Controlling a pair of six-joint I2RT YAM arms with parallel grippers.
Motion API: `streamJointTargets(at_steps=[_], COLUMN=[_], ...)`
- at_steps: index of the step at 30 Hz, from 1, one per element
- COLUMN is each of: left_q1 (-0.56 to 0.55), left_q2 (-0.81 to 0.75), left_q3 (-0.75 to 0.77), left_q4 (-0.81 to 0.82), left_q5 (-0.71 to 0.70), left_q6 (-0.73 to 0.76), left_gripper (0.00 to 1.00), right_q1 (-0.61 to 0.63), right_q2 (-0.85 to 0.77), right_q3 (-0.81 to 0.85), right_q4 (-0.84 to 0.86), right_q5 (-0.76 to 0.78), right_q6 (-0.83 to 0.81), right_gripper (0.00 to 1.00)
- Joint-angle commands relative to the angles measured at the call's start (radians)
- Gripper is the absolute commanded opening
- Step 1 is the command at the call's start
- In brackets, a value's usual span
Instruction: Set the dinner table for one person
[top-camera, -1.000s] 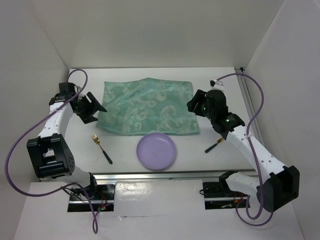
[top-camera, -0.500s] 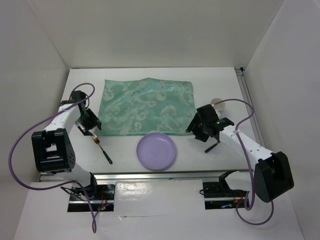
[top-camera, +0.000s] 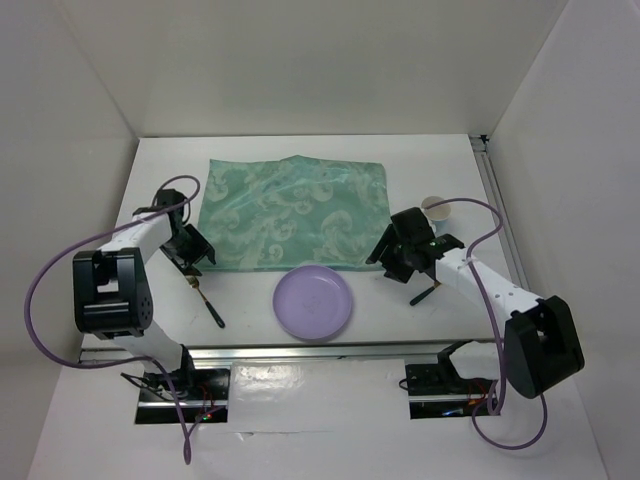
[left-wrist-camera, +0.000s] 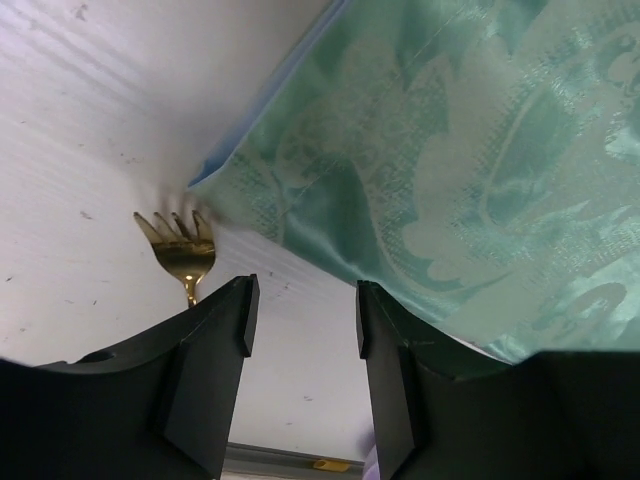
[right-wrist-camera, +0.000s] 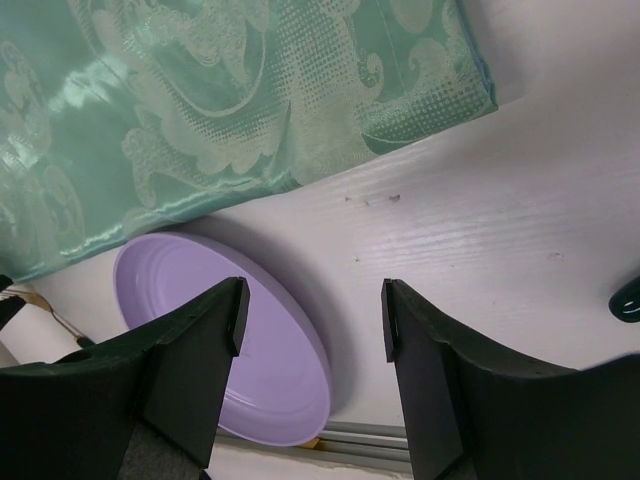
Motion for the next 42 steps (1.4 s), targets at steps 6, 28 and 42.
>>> streamJointTargets(at_steps=[6, 28, 42], left_q1=[-0.003, -0.021, -0.012], left_q2=[0.069, 0.167, 0.095], left_q3=[0.017, 0.175, 0.654], left_q4=[0.070, 0.057, -0.152], left_q5=[0.001, 0.028, 0.111], left_q6=[-0.063, -0.072, 0.125], left_gripper=[0.66, 0.00, 0.00], right_q1=[-0.002, -0.128, -0.058], right_q2=[0.005, 0.287, 0.204], right_q3=[0.016, -0.100, 0.337], right_q4=[0.048, 0.399, 0.217], right_q5=[-0.009, -0.077, 0.233], right_q6=[0.011, 0.268, 0.095], right_gripper=[0.67, 0.69, 0.00])
